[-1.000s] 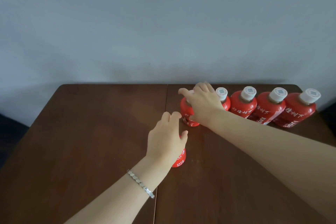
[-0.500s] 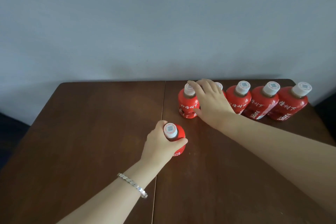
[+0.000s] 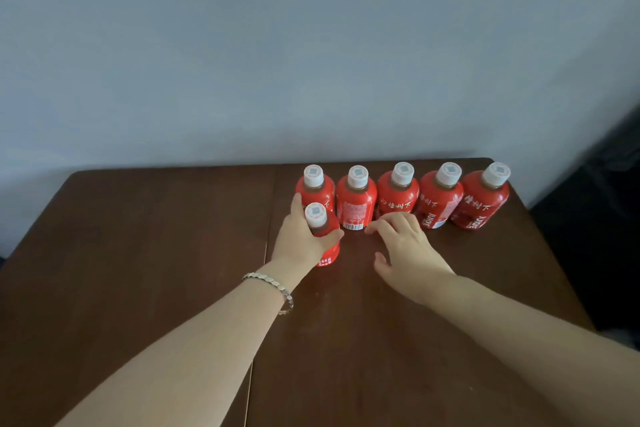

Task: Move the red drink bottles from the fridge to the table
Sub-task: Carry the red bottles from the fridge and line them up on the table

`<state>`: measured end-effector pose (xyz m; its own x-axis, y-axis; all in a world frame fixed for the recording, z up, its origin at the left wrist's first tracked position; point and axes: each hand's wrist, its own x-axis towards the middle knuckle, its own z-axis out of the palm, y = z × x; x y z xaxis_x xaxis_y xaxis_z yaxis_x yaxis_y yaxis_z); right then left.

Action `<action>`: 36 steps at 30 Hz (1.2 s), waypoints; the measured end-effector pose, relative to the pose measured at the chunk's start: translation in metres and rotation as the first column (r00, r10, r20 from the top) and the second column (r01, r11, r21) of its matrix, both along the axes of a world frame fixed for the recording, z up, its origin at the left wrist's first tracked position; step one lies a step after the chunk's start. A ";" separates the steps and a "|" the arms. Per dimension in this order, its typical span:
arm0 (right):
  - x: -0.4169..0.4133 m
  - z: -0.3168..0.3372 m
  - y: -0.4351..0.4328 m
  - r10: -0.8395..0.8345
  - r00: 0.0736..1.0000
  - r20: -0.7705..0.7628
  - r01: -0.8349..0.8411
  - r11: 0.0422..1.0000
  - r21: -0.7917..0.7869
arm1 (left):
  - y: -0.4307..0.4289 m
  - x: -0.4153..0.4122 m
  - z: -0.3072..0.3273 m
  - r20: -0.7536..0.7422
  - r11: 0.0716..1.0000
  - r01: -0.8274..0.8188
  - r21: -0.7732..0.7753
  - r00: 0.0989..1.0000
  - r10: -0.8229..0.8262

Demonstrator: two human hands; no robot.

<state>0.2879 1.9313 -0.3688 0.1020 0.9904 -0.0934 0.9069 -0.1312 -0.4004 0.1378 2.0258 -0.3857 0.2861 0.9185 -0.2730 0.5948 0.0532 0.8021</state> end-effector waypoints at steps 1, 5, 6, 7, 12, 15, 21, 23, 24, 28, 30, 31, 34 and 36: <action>0.001 0.000 -0.002 -0.004 1.000 -0.002 0.004 1.000 -0.024 | -0.001 0.001 -0.003 -0.002 1.000 -0.003 0.001 1.000 0.003; 0.000 0.006 -0.008 -0.042 0.998 -0.044 0.037 0.994 -0.099 | -0.002 0.003 -0.008 -0.024 0.999 -0.029 -0.040 0.999 0.028; 0.000 0.009 -0.008 -0.053 0.997 -0.056 0.047 0.993 -0.107 | -0.003 0.003 -0.006 -0.019 0.998 -0.022 -0.050 1.000 0.021; 0.000 0.012 -0.009 -0.062 0.996 -0.065 0.054 0.992 -0.114 | -0.003 0.002 -0.002 -0.022 0.998 -0.015 -0.056 1.000 0.014; 0.000 0.030 -0.017 -0.055 0.991 -0.119 0.025 0.971 -0.238 | -0.036 -0.004 0.030 -0.380 0.998 0.000 -0.058 0.925 -0.022; 0.000 0.045 -0.023 -0.076 0.984 -0.161 0.017 0.941 -0.339 | -0.063 -0.008 0.061 -0.540 0.962 0.231 -0.144 0.797 -0.272; -0.016 0.096 -0.058 -0.011 0.999 -0.046 -0.008 0.917 -0.398 | -0.113 -0.022 0.118 -0.560 0.867 0.439 -0.236 0.668 -0.490; -0.021 0.117 -0.078 -0.019 1.000 -0.006 0.015 0.920 -0.392 | -0.127 -0.028 0.132 -0.557 0.847 0.491 -0.201 0.654 -0.512; -0.023 0.127 -0.089 -0.032 0.999 0.015 0.035 0.925 -0.379 | -0.132 -0.030 0.138 -0.556 0.831 0.524 -0.185 0.641 -0.528; -0.034 0.166 -0.143 -0.090 0.984 0.155 0.141 0.923 -0.358 | -0.155 -0.029 0.173 -0.612 0.745 0.663 -0.075 0.559 -0.559; -0.042 0.184 -0.174 -0.141 0.970 0.200 0.209 0.903 -0.375 | -0.170 -0.025 0.189 -0.643 0.687 0.727 -0.001 0.525 -0.557; -0.046 0.192 -0.190 -0.165 0.962 0.218 0.239 0.895 -0.377 | -0.177 -0.022 0.197 -0.650 0.656 0.754 0.030 0.513 -0.561; -0.058 0.216 -0.256 -0.268 0.923 0.277 0.358 0.861 -0.361 | -0.221 -0.006 0.218 -0.631 0.511 0.852 0.114 0.460 -0.625; -0.060 0.228 -0.309 -0.356 0.881 0.311 0.455 0.817 -0.354 | -0.266 0.009 0.232 -0.617 0.394 0.905 0.158 0.402 -0.677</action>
